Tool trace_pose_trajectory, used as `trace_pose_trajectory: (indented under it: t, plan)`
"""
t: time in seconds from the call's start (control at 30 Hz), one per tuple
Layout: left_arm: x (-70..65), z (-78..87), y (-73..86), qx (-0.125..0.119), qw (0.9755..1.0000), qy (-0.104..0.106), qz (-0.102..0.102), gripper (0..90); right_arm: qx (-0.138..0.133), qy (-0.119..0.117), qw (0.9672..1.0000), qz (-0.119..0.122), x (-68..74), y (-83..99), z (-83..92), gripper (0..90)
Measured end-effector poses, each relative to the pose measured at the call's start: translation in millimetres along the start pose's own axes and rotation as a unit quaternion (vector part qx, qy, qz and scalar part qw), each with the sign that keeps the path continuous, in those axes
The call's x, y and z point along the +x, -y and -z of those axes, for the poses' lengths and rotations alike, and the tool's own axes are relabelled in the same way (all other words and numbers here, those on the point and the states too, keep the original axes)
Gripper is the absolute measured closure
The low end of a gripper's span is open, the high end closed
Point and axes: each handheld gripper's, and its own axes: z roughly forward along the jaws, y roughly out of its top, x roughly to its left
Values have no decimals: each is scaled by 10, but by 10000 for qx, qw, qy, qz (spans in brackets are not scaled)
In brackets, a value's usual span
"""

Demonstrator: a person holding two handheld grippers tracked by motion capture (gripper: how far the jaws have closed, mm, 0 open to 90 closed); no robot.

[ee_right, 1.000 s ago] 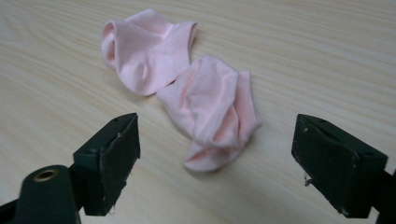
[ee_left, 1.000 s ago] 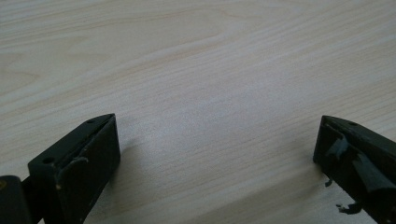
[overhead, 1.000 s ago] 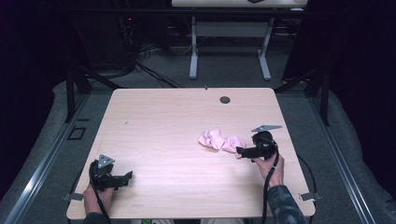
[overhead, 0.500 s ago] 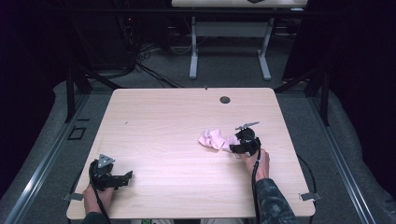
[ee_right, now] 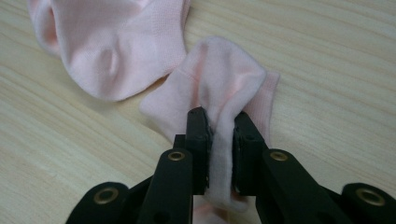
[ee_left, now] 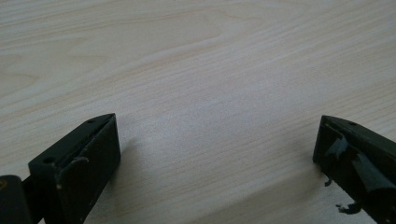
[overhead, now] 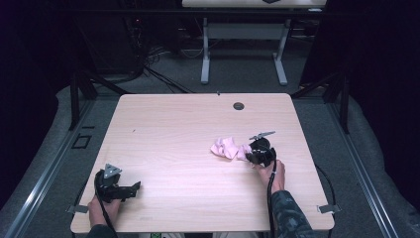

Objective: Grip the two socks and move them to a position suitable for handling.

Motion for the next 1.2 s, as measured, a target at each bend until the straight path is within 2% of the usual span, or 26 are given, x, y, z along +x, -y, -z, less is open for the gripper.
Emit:
trace_pose_trajectory:
  t: [0.1,0.17,0.23,0.27,0.33,0.37,0.4,0.53,0.63,0.7,0.77,0.8,1.0,1.07,1.13,1.17,1.2]
  plan:
    - [0,1,0,1,10000,1,-6,7,-47,-71,10000,-47,-7,-7,17,799]
    - [0,2,1,4,10000,-7,1,6,-237,-188,9995,-100,3,5,151,800]
    - [1,1,0,4,10000,-4,1,6,-274,-191,9994,-80,13,4,198,800]
    - [5,0,-2,10,10000,15,-16,6,-339,-216,9992,3,38,-14,314,799]
    - [2,0,-1,4,10000,6,-11,6,-471,-294,9985,16,59,-27,423,799]
    - [2,0,-1,4,10000,6,-11,6,-471,-294,9985,16,59,-27,423,799]
    - [1,1,0,2,10000,2,-7,6,-532,-327,9980,86,112,-30,565,799]
    - [2,1,-1,6,10000,-1,-4,6,-657,-465,9966,164,228,12,747,799]
    - [4,1,-1,10,10000,6,-11,6,-686,-532,9959,244,291,44,819,799]
    - [1,1,0,1,10000,-2,-4,7,-706,-738,9944,275,388,94,905,799]
    - [1,1,0,3,10000,-10,1,7,-726,-810,9937,289,412,109,924,799]
    - [4,0,-1,9,10000,3,-8,6,-696,-926,9926,375,517,153,973,799]
    - [2,3,1,8,10000,-14,-1,7,-559,-1238,9889,604,804,283,941,798]
    - [2,2,0,8,10000,-9,0,6,-493,-1277,9885,640,852,303,925,797]
    - [2,2,1,7,10000,-9,0,6,-445,-1424,9866,659,932,342,866,797]
    - [2,3,1,9,10000,-9,-3,7,-346,-1516,9849,759,1032,386,787,796]
    - [3,2,0,8,10000,-8,0,6,-306,-1556,9843,774,1066,401,767,796]
